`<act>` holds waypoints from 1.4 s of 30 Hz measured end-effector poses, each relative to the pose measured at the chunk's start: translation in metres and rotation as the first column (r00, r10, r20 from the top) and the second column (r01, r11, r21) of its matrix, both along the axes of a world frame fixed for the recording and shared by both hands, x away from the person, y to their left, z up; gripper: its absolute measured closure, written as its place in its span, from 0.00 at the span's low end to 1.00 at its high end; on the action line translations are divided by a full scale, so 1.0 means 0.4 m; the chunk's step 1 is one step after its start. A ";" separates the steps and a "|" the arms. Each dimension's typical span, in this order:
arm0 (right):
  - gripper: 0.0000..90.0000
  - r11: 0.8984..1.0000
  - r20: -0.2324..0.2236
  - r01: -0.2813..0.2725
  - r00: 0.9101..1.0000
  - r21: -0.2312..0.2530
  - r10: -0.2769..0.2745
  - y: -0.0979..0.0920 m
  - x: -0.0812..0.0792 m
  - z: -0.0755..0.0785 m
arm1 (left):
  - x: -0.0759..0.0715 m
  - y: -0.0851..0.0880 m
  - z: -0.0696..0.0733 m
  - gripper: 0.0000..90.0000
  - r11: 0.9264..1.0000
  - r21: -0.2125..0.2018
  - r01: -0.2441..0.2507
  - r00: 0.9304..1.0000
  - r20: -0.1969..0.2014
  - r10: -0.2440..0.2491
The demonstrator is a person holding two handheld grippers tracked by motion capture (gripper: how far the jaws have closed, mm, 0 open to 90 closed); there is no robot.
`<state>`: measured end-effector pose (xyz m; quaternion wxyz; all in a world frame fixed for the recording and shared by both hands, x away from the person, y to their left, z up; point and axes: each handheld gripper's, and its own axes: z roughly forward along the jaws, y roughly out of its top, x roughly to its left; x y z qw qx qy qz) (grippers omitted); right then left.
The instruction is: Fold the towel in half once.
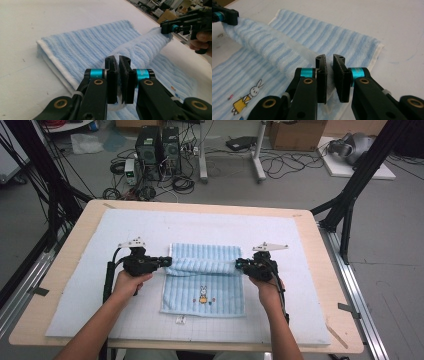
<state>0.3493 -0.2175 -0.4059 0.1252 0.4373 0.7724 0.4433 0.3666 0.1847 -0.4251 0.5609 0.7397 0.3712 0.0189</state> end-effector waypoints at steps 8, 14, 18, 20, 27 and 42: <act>0.90 0.999 0.018 -0.020 1.000 0.026 0.019 -0.016 -0.059 -0.008 | -0.046 -0.004 -0.011 0.94 1.000 0.013 0.023 0.999 0.025 -0.024; 0.90 0.999 0.031 -0.028 0.999 0.042 0.027 -0.022 -0.101 -0.018 | -0.081 -0.004 -0.024 0.94 0.999 0.023 0.048 0.998 0.037 -0.049; 0.90 0.997 0.041 -0.036 0.999 0.069 0.033 -0.028 -0.129 -0.025 | -0.101 0.000 -0.030 0.94 0.998 0.016 0.055 0.998 0.038 -0.056; 0.90 0.996 0.041 -0.044 0.998 0.075 0.041 -0.028 -0.143 -0.028 | -0.111 0.004 -0.032 0.94 0.998 0.014 0.062 0.997 0.037 -0.062; 0.90 0.995 0.060 -0.070 0.996 0.069 0.065 -0.030 -0.181 -0.018 | -0.151 0.009 -0.027 0.94 0.994 0.034 0.100 0.994 0.051 -0.102; 0.81 0.985 0.024 -0.121 0.993 0.119 0.119 -0.050 -0.212 -0.037 | -0.164 0.041 -0.030 0.67 0.998 -0.018 0.057 0.998 0.022 -0.056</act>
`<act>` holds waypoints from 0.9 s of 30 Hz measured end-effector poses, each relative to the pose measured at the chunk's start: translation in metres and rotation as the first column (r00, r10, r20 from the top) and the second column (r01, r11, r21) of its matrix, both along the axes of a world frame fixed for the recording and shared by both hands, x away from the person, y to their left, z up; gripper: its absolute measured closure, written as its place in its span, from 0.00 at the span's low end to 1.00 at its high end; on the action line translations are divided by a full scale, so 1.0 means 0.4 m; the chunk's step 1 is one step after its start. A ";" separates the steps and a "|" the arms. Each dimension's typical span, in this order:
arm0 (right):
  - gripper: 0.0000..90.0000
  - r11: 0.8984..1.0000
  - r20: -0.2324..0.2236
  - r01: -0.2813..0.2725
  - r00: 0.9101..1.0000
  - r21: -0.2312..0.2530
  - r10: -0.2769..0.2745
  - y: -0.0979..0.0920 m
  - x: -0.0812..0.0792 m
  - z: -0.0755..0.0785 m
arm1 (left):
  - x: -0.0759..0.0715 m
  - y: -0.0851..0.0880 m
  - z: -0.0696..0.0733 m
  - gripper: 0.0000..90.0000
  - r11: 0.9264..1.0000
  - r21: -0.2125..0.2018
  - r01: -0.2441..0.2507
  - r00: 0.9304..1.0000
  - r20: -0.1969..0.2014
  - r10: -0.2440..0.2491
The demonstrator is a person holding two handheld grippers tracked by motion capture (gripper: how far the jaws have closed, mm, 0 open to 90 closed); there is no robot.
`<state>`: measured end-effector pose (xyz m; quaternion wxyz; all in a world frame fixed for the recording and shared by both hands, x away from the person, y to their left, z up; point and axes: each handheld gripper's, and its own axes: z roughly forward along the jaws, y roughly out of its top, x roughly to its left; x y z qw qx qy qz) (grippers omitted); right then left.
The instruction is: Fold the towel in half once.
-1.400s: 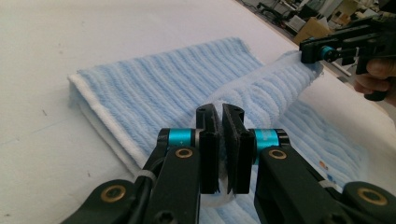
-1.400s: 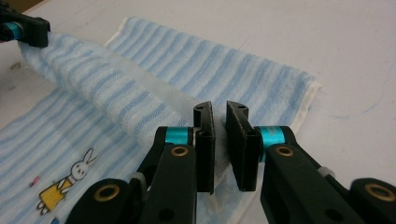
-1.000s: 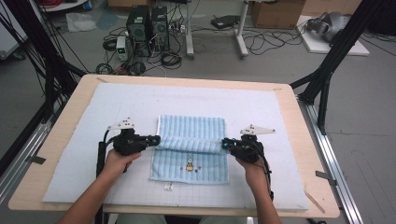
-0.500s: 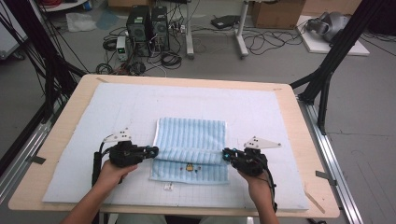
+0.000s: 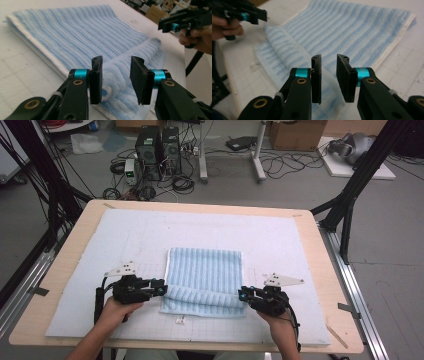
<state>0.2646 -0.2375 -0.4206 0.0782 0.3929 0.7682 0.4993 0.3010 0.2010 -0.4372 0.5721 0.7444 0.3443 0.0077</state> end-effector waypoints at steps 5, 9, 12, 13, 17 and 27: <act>0.73 0.998 0.006 0.058 0.998 -0.018 -0.058 0.003 0.020 0.002 | 0.027 0.004 0.005 0.61 0.998 0.016 -0.060 0.998 -0.003 0.060; 0.73 0.986 0.023 0.150 0.989 -0.080 -0.148 0.007 0.062 -0.004 | 0.073 0.001 0.009 0.60 0.991 0.034 -0.130 0.991 -0.024 0.130; 0.74 0.973 0.016 0.211 0.978 -0.093 -0.210 0.008 0.098 -0.009 | 0.109 -0.011 0.002 0.61 0.983 0.071 -0.166 0.985 -0.031 0.169; 0.74 0.970 0.010 0.222 0.975 -0.097 -0.222 0.009 0.112 -0.011 | 0.122 -0.015 -0.002 0.62 0.980 0.079 -0.181 0.982 -0.031 0.184; 0.72 0.953 -0.002 0.264 0.964 -0.152 -0.267 0.020 0.165 -0.021 | 0.165 -0.034 -0.021 0.62 0.965 0.097 -0.242 0.969 -0.019 0.245; 0.68 0.944 -0.030 0.292 0.953 -0.157 -0.300 0.045 0.291 -0.025 | 0.266 -0.069 -0.030 0.61 0.945 0.154 -0.288 0.948 -0.091 0.304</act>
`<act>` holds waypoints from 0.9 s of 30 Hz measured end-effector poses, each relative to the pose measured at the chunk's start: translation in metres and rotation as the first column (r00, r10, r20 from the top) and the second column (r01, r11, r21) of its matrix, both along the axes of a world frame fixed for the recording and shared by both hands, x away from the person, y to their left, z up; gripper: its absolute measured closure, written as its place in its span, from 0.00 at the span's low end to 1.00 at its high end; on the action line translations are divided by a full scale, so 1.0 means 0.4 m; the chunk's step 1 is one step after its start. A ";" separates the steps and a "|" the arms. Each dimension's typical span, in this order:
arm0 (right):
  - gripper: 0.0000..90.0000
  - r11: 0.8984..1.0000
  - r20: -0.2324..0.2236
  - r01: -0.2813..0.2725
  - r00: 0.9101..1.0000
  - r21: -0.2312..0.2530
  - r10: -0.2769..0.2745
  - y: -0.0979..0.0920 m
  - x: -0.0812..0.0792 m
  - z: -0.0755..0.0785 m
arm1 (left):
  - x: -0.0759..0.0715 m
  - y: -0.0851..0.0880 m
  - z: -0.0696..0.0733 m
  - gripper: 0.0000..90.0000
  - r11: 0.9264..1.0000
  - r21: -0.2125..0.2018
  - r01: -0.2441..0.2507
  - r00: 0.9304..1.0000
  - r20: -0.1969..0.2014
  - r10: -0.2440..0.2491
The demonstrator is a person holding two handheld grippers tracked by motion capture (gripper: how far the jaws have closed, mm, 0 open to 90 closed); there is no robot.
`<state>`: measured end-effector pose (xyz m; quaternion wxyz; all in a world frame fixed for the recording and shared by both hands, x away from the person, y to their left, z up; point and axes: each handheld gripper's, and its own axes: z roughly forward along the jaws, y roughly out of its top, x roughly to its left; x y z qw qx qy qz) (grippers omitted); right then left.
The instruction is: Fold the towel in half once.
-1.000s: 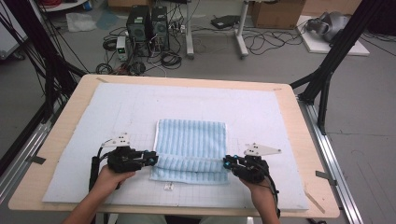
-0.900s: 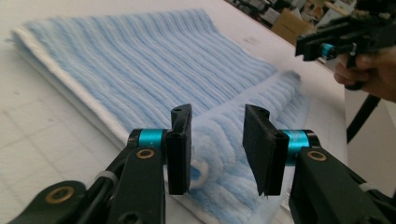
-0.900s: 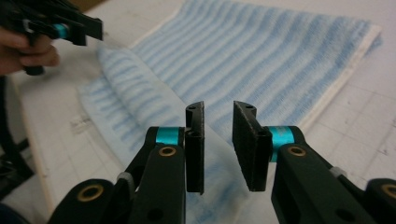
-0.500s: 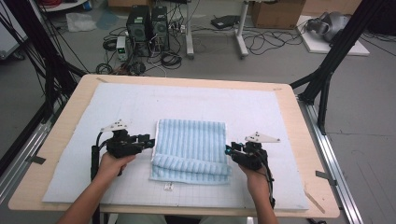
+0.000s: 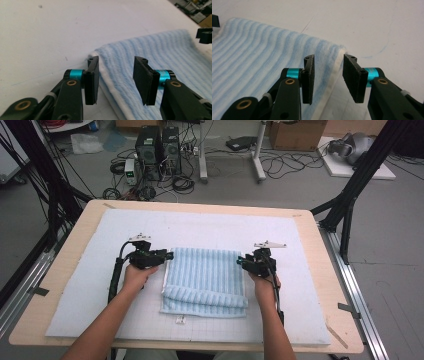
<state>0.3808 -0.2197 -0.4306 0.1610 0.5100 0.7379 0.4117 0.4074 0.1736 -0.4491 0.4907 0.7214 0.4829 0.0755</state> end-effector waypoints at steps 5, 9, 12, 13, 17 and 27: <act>0.72 1.000 -0.067 0.006 0.998 -0.015 -0.007 0.008 0.021 -0.021 | 0.001 -0.010 -0.013 0.68 0.999 0.037 0.028 1.000 -0.014 -0.027; 0.96 1.000 -0.071 -0.021 0.997 -0.012 0.020 0.007 0.020 -0.029 | -0.008 -0.025 -0.009 0.93 0.993 0.082 0.084 0.996 0.033 -0.087; 0.97 0.999 -0.050 -0.041 0.998 -0.029 0.040 0.015 0.016 -0.026 | -0.007 -0.020 -0.006 0.97 0.996 0.043 0.077 0.996 0.043 -0.079; 0.97 0.999 -0.043 -0.041 0.998 -0.032 0.039 0.016 0.016 -0.025 | -0.007 -0.018 -0.003 0.97 0.997 0.020 0.070 0.996 0.045 -0.071; 0.97 1.000 -0.029 -0.016 0.999 -0.013 0.016 0.008 0.017 -0.021 | -0.005 -0.013 0.007 0.97 0.998 -0.036 0.057 0.995 0.083 -0.054; 0.97 1.000 0.009 0.031 0.999 0.001 -0.031 0.007 0.060 -0.012 | 0.049 -0.013 0.005 0.97 0.999 -0.047 0.003 0.998 0.067 0.000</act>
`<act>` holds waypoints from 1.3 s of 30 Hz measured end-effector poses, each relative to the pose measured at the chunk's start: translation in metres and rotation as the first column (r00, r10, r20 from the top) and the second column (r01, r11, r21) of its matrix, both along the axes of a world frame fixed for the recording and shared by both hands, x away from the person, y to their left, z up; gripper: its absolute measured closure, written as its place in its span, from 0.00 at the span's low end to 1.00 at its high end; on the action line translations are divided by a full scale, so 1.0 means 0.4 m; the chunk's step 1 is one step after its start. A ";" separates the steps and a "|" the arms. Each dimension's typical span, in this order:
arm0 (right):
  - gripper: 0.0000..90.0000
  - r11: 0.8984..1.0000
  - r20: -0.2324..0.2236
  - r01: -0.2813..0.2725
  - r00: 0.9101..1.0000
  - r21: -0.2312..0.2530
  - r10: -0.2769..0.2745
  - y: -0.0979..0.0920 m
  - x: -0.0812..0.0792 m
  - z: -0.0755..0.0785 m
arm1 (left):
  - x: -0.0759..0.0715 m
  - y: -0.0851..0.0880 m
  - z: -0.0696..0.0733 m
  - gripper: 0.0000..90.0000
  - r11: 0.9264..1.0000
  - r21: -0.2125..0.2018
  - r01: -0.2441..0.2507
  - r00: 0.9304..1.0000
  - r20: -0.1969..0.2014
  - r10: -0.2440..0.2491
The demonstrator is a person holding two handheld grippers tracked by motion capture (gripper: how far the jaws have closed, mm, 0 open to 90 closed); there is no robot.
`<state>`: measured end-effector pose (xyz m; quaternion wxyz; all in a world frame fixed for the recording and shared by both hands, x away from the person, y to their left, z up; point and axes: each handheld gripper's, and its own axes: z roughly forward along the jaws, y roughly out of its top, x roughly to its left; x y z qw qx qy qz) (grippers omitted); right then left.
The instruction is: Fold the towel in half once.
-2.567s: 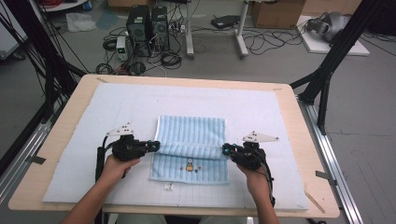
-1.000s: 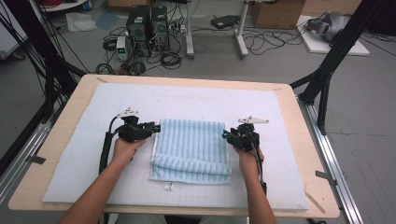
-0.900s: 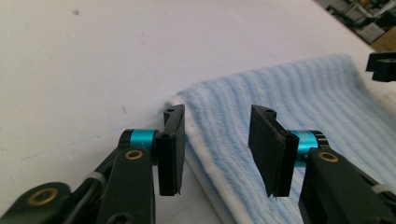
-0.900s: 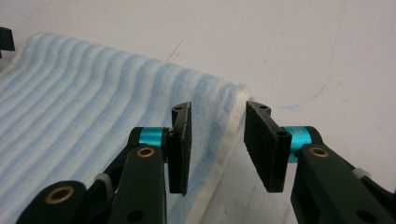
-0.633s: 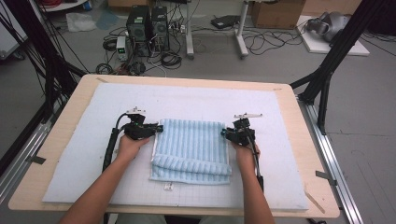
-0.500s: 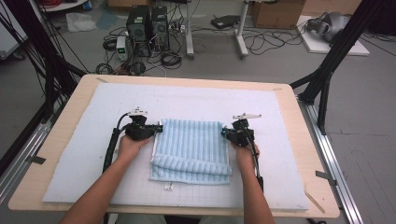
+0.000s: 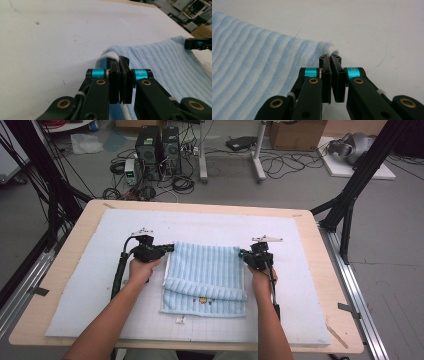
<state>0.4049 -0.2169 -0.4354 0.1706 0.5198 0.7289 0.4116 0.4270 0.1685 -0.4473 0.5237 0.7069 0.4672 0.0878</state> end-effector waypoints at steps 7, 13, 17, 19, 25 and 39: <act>0.72 1.000 -0.015 0.023 1.000 -0.006 -0.023 0.016 0.014 -0.007 | -0.006 0.012 -0.003 0.64 0.998 0.065 0.013 0.999 -0.052 -0.009; 0.70 0.996 0.012 -0.090 0.996 0.008 0.090 0.010 -0.044 0.024 | -0.070 0.030 0.014 0.68 0.994 0.008 0.113 0.993 -0.023 -0.113; 0.69 0.979 -0.008 -0.194 0.981 0.054 0.195 0.008 -0.096 0.026 | -0.118 0.034 0.020 0.70 0.983 -0.041 0.181 0.983 -0.005 -0.181; 0.69 0.966 0.002 -0.248 0.969 0.066 0.249 0.009 -0.130 0.026 | -0.140 0.034 0.019 0.69 0.977 -0.050 0.209 0.978 -0.008 -0.209; 0.70 0.958 -0.001 -0.280 0.960 0.069 0.281 -0.027 -0.192 0.028 | -0.187 0.034 0.002 0.65 0.971 -0.022 0.239 0.971 -0.026 -0.239; 0.86 0.947 -0.067 -0.307 0.947 0.096 0.314 -0.064 -0.266 -0.018 | -0.234 0.025 -0.015 0.78 0.964 0.045 0.262 0.965 -0.032 -0.261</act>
